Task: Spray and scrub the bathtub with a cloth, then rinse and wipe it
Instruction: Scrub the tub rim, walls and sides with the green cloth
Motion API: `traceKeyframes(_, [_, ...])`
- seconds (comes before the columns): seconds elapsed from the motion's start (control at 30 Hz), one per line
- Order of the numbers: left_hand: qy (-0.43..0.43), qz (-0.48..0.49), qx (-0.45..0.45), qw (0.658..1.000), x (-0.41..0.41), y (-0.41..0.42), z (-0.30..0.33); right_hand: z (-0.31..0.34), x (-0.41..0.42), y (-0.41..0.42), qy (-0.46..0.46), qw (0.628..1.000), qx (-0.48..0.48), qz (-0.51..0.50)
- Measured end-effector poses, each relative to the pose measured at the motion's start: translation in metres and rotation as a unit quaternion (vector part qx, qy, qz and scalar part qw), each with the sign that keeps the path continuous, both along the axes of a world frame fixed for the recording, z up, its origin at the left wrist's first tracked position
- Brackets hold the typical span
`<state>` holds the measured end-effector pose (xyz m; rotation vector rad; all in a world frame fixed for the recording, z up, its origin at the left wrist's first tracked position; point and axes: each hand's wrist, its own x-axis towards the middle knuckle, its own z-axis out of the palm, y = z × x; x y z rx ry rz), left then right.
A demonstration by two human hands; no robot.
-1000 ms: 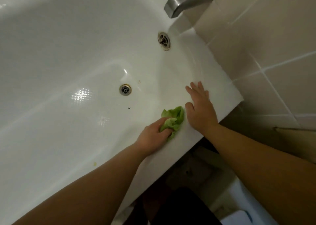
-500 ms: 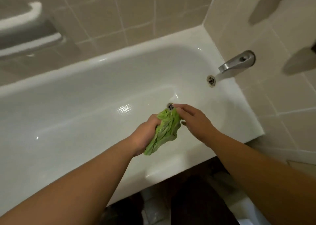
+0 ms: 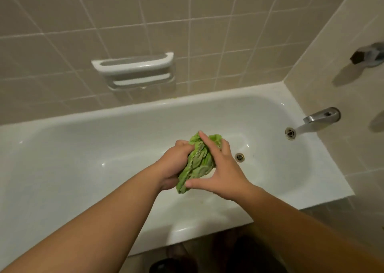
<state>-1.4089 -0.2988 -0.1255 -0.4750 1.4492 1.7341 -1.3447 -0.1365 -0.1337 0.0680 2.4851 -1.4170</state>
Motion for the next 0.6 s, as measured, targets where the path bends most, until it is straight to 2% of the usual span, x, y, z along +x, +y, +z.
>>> traceKeyframes(0.1, [-0.007, -0.015, 0.040, 0.999, 0.009, -0.026, 0.019, 0.007, 0.002, -0.021, 0.019, 1.000, 0.005, 0.004])
traceKeyframes(0.33, [0.026, -0.007, 0.029, 0.999, 0.035, -0.090, 0.044, 0.012, -0.007, -0.059, 0.038, 0.999, -0.003, 0.012])
traceKeyframes(0.47, [0.060, -0.025, -0.037, 0.997, 0.053, -0.122, 0.057, 0.014, -0.018, -0.081, 0.025, 0.999, -0.030, 0.025])
traceKeyframes(0.6, [0.084, 0.022, -0.075, 0.993, 0.064, -0.146, 0.063, 0.016, -0.025, -0.104, -0.001, 0.996, -0.065, 0.058])
